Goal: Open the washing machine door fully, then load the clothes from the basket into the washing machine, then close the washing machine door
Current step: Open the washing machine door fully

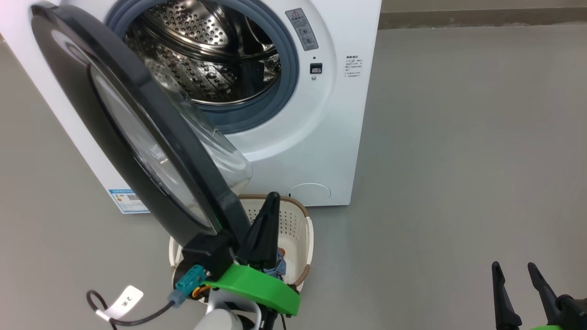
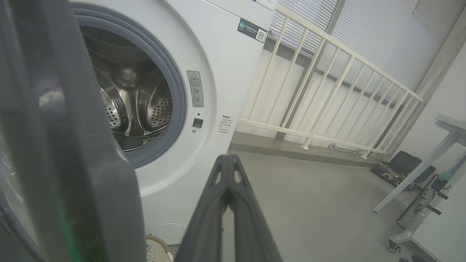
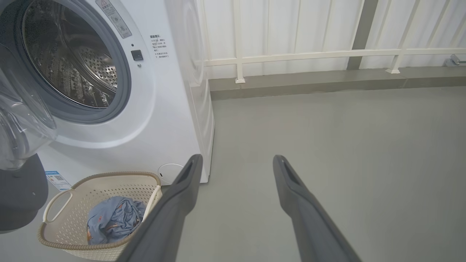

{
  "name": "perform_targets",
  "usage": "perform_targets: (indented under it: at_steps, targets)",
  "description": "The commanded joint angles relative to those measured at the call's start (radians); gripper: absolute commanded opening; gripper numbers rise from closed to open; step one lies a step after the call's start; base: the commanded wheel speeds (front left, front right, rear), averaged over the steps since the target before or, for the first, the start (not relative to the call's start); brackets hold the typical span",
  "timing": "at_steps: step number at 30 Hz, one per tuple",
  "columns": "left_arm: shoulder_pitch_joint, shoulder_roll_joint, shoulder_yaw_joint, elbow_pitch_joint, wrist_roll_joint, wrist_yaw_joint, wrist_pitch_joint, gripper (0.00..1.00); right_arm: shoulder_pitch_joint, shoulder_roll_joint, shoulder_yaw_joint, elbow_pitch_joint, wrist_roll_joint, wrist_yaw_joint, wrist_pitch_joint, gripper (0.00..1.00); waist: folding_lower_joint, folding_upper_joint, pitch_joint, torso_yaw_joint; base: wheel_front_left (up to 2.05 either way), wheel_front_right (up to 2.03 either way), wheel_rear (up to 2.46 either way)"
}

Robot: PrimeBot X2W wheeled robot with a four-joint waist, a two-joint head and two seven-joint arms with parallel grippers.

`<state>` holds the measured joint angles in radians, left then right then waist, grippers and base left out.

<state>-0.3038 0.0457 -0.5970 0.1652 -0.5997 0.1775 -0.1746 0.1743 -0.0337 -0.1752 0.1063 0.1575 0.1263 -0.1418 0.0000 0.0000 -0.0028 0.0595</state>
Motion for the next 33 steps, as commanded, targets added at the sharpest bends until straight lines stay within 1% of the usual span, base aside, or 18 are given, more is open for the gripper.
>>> perform_targets:
  at_steps: [1, 7, 13, 23, 28, 30, 32, 33]
  targets:
    - [-0.041, 0.005, 0.036, -0.01, -0.012, 0.005, -0.012, 0.0, -0.019, -0.017, 0.018, -0.021, 0.0, 0.004, -0.002, 1.0, 0.0, 0.0, -0.001, 0.002, 0.0, 0.0, 0.0]
    - [-0.043, 0.014, 0.055, 0.058, -0.015, 0.006, -0.033, 0.0, -0.02, -0.017, 0.016, -0.021, 0.0, 0.004, 0.002, 1.0, 0.0, 0.0, -0.007, 0.01, 0.0, 0.0, 0.0]
    - [-0.039, 0.023, 0.085, 0.087, -0.031, 0.01, -0.048, 0.0, -0.022, -0.017, 0.013, -0.023, 0.002, 0.004, 0.002, 1.0, 0.0, 0.0, -0.004, 0.02, 0.0, 0.0, 0.0]
    - [-0.025, 0.041, 0.112, 0.095, -0.042, 0.008, -0.062, 0.0, -0.021, -0.017, 0.002, -0.032, 0.002, 0.004, 0.014, 1.0, 0.0, 0.0, 0.002, 0.042, 0.0, 0.0, 0.0]
    - [-0.01, 0.052, 0.115, 0.088, -0.045, 0.003, -0.066, 0.0, -0.022, -0.017, -0.006, -0.033, 0.003, 0.004, 0.018, 1.0, 0.0, 0.0, 0.004, 0.069, 0.0, 0.0, 0.0]
    - [-0.004, 0.058, 0.113, 0.081, -0.044, 0.003, -0.065, 0.0, -0.025, -0.017, 0.002, -0.033, 0.03, 0.004, 0.022, 1.0, 0.0, 0.0, 0.006, 0.081, 0.0, 0.0, 0.0]
    - [0.003, 0.069, 0.115, 0.07, -0.043, 0.008, -0.063, 0.0, -0.028, -0.017, 0.011, -0.039, 0.037, 0.004, 0.023, 1.0, 0.0, 0.0, 0.011, 0.102, 0.0, 0.0, 0.0]
    - [0.003, 0.069, 0.115, 0.07, -0.043, 0.008, -0.063, 0.0, -0.028, -0.017, 0.011, -0.039, 0.037, 0.004, 0.023, 1.0, 0.0, 0.0, 0.011, 0.102, 0.0, 0.0, 0.0]
